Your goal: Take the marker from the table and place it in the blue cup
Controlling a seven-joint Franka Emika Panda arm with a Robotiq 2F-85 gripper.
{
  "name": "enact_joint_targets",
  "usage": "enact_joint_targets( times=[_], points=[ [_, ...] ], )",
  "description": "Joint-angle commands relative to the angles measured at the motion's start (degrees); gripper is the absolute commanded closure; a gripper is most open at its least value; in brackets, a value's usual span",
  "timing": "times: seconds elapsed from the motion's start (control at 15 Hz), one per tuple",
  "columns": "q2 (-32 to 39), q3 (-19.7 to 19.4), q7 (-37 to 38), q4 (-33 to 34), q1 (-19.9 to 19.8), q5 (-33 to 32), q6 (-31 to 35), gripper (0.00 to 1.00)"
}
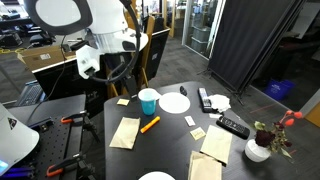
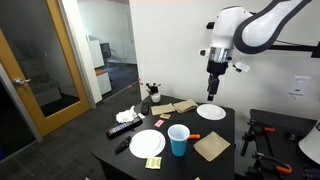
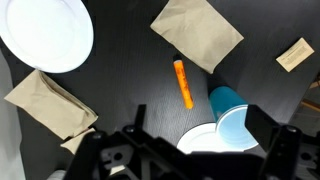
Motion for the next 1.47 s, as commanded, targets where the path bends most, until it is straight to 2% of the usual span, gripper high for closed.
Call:
enact_joint_targets(
  times=[0.0, 0.4, 1.0, 1.4],
  points=[
    [0.55, -0.09, 0.12, 0.04, 0.13, -0.10, 0.12, 0.00],
    [1.08, -0.05, 0.11, 0.10, 0.13, -0.09, 0.27, 0.00],
    [11.06, 0.55, -4.95, 0.79, 1.10, -0.60, 11.23, 0.00],
    [19.70, 2.19, -6.26, 2.71, 0.41, -0.51, 17.39, 0.00]
  ],
)
